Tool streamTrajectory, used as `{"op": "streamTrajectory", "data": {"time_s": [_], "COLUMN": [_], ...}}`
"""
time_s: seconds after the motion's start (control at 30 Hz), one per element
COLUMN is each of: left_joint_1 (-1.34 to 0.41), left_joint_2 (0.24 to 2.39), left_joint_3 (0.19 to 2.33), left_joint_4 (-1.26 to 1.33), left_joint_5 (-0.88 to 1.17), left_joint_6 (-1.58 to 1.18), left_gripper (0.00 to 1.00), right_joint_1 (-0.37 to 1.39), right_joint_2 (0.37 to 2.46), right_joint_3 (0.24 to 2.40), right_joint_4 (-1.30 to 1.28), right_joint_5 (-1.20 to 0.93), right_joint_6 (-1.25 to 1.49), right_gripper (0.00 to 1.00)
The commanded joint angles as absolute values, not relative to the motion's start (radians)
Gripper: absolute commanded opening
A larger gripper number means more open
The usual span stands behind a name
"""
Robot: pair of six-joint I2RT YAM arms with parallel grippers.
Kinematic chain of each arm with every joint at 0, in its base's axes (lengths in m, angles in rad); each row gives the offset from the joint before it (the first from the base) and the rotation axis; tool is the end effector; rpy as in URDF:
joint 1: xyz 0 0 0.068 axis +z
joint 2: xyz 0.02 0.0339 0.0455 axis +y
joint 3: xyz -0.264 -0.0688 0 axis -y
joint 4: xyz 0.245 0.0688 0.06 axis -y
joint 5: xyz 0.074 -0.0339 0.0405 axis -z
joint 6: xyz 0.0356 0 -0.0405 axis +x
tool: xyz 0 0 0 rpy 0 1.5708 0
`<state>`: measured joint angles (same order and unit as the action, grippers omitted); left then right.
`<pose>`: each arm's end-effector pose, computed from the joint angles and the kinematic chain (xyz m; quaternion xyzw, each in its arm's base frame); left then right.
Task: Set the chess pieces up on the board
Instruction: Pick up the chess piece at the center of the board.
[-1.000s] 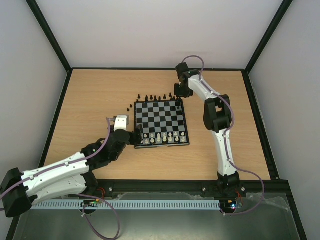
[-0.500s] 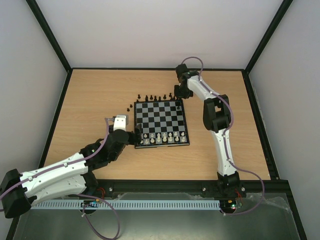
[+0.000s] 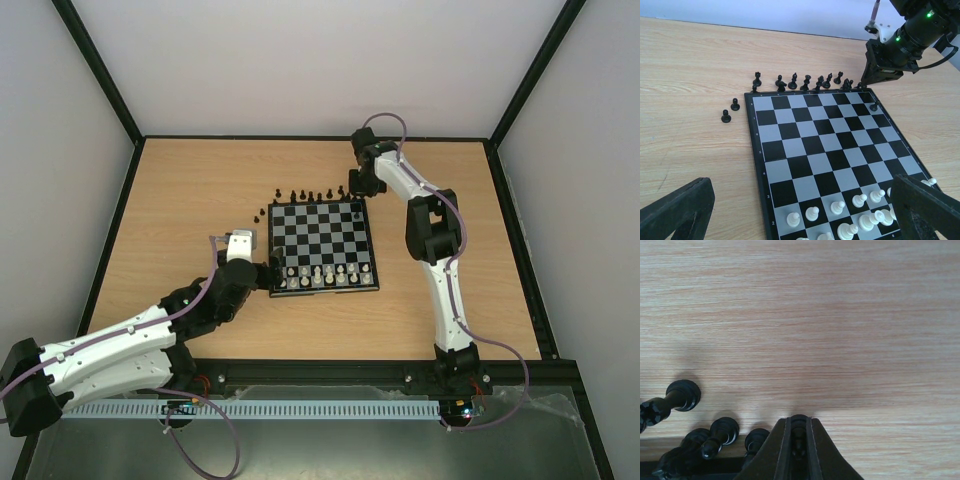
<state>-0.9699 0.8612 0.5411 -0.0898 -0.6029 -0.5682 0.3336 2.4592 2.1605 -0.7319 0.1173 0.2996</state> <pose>0.1264 -0.1488 0.2525 -0.0002 0.8149 -0.1858 0.5490 0.5049 0.1706 0.1715 -0.0007 0.9622 0.0292 0.2707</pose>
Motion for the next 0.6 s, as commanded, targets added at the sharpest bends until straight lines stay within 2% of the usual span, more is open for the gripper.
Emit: {"op": "streamTrajectory", "data": {"time_s": [0.0, 0.1, 0.57], "left_joint_1": [-0.963, -0.962, -0.962], "left_joint_2": [0.851, 0.850, 0.841], "left_joint_3": [0.529, 0.529, 0.528], "left_joint_4": [-0.100, -0.101, -0.103], "left_joint_5": [-0.616, -0.618, -0.613], "left_joint_6": [-0.564, -0.565, -0.564], "left_gripper": [0.99, 0.99, 0.99], "right_joint_1": [0.337, 0.338, 0.418], "right_joint_2": [2.472, 2.457, 2.281], "right_joint_3": [2.196, 2.194, 2.124], "right_joint_4": [-0.763, -0.762, -0.783], "right_joint_5": [0.139, 0.144, 0.197], "right_joint_6": [0.301, 0.305, 0.333], "right_gripper": [0.04, 0.02, 0.01]}}
